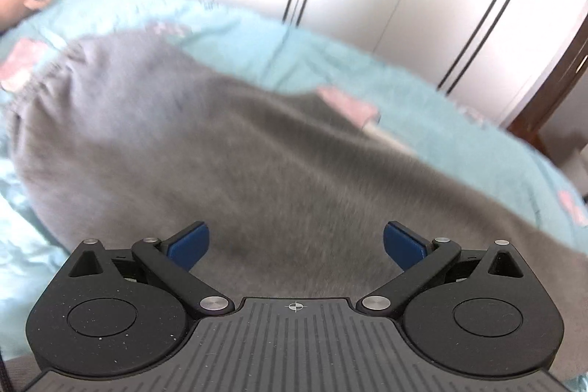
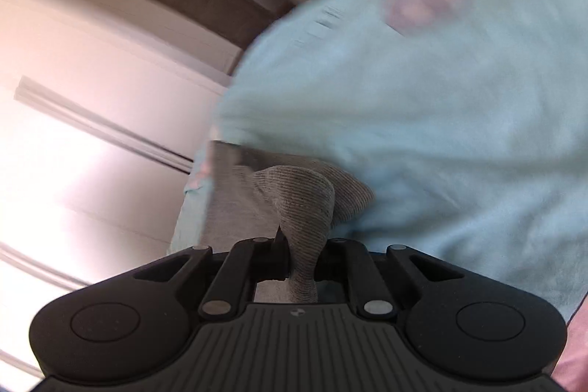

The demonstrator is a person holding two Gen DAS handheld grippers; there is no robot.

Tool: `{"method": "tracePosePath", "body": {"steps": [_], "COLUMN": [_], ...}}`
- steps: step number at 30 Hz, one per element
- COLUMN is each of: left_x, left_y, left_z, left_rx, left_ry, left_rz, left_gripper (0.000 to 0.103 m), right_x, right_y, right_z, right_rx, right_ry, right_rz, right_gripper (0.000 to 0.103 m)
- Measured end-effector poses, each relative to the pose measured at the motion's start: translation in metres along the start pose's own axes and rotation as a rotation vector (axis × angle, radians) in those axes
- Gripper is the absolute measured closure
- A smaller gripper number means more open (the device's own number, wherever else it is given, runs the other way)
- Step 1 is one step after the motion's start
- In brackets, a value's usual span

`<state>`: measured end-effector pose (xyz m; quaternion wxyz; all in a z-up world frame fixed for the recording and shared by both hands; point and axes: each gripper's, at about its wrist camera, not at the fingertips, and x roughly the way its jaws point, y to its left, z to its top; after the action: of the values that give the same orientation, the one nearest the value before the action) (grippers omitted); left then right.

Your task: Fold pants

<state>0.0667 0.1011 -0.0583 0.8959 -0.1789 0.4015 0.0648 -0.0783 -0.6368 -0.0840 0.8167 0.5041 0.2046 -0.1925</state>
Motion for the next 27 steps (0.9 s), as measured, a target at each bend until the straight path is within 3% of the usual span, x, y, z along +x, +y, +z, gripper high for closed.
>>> {"method": "tracePosePath", "body": {"steps": [3,7,10,14,16,17,19,27], "left_x": [-0.028,-0.071,-0.101,-0.123,-0.127,-0.129,-0.132,-0.11], "left_y": [0.01,0.025,0.04,0.062,0.077,0.082,0.091,0.097], "left_z": [0.001,0.011,0.018,0.022,0.022,0.022,0.022,0.015], "left_rx": [-0.031,-0.092,-0.124,-0.17,-0.242,-0.261,-0.301,-0.352], "left_ry": [-0.044,-0.118,-0.188,-0.207,-0.189,-0.19,-0.19,-0.093], "left_rz": [-0.035,-0.112,-0.142,-0.172,-0.208,-0.211,-0.216,-0.268], "left_gripper": [0.0,0.0,0.0,0.0,0.0,0.0,0.0,0.0], "right_x": [-0.022,-0.054,-0.056,-0.021,0.014,0.023,0.015,-0.001], "right_y": [0.077,0.193,0.251,0.253,0.234,0.228,0.235,0.236], "right_z": [-0.009,-0.069,-0.152,-0.29,-0.345,-0.364,-0.371,-0.369], "right_rx": [-0.273,-0.702,-0.988,-1.293,-1.364,-1.401,-1.43,-1.471], "right_ry": [-0.067,-0.097,-0.011,0.214,0.416,0.459,0.394,0.395], "right_rz": [0.006,0.167,0.288,0.286,0.202,0.14,0.146,0.18], "right_gripper": [0.094,0.094,0.094,0.094,0.093,0.093,0.094,0.093]}}
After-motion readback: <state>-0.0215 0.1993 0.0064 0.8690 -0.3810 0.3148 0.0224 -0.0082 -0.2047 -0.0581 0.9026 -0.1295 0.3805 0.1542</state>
